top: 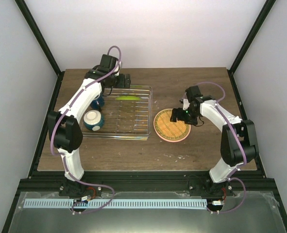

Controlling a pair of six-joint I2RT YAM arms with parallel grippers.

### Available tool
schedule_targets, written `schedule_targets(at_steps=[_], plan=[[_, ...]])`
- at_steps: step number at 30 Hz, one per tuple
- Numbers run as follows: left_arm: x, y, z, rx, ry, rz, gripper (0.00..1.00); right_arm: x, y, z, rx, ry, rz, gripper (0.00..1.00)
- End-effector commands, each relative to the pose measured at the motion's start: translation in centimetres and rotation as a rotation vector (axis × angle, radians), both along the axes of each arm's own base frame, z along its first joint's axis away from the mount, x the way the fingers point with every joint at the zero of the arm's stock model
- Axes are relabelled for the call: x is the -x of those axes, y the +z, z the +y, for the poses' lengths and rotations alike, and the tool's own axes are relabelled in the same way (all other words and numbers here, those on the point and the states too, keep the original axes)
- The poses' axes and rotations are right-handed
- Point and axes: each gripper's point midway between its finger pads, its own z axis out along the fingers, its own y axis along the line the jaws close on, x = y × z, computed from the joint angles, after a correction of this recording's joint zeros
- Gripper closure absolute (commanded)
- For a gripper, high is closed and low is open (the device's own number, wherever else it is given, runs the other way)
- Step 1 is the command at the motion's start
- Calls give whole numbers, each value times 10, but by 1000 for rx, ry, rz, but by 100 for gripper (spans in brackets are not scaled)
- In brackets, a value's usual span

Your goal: Load the mixed dishes into the dish rack

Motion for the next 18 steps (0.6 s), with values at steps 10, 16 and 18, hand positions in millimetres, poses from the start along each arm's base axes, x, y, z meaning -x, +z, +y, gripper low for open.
schedule_targets(at_steps=[10, 16, 18], plan=[[-5, 6, -6, -16, -22, -5, 0, 16, -4, -8, 19, -24, 21, 4], [-5, 3, -6, -19, -22, 1, 0, 19, -9, -10, 33, -28, 34, 0], [-5, 2, -6, -20, -23, 2, 0, 20, -10, -11, 39, -32, 37, 0]])
